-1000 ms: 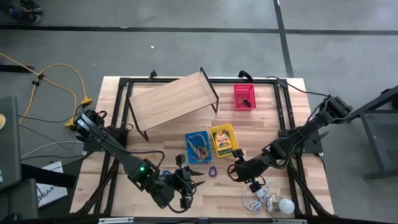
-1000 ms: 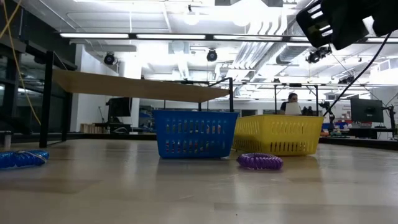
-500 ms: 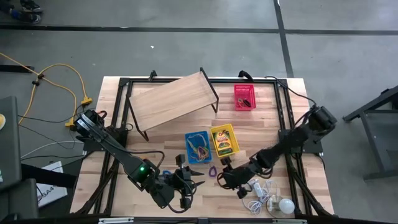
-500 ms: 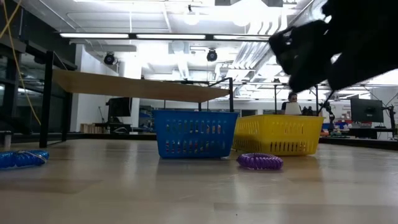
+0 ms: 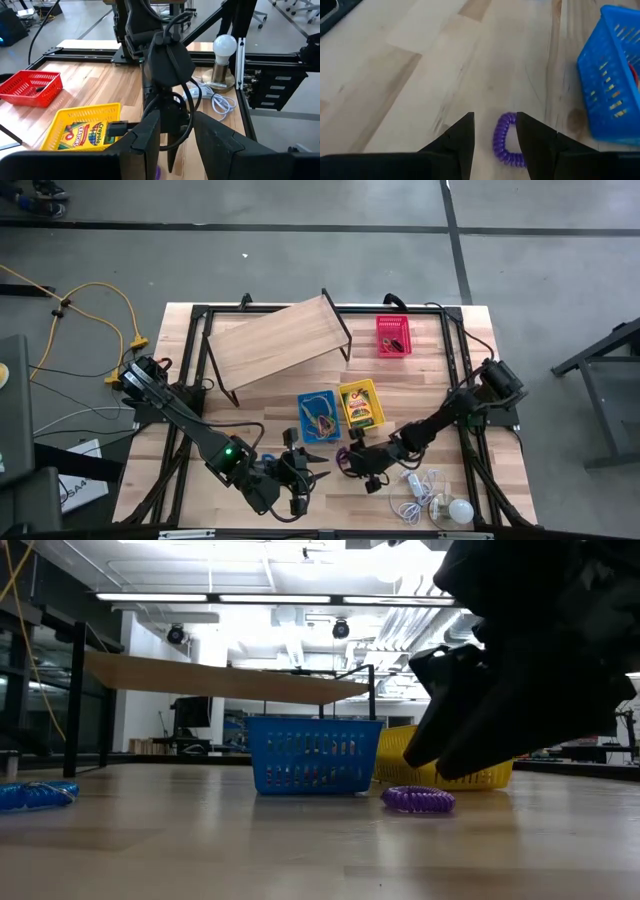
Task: Pick & Place Office Desk Supplies
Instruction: Put the violet spring keychain into the red bin
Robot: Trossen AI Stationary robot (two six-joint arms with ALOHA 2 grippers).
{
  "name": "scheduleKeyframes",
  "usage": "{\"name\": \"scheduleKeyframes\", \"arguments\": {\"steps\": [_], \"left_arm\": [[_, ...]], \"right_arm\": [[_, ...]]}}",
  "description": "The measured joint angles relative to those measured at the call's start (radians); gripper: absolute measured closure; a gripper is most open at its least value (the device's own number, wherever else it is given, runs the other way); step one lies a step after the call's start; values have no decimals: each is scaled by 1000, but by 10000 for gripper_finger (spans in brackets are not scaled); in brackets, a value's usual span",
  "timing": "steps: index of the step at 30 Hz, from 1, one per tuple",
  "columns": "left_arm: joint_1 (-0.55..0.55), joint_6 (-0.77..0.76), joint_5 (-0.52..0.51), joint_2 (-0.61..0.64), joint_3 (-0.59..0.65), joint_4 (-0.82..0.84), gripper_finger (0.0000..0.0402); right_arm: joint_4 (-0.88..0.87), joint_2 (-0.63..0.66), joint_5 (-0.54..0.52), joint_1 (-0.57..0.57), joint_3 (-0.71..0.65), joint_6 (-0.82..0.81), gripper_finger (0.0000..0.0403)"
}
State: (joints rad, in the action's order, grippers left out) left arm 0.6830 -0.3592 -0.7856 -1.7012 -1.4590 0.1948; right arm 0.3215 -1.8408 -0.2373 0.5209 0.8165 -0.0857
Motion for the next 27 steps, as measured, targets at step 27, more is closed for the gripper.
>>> {"name": "scheduleKeyframes", "arguments": {"steps": [27], "left_arm": [[0,0,0,0,0,-17,289]], "right_arm": [[-69,-10,-57,16,0,-71,270]]}}
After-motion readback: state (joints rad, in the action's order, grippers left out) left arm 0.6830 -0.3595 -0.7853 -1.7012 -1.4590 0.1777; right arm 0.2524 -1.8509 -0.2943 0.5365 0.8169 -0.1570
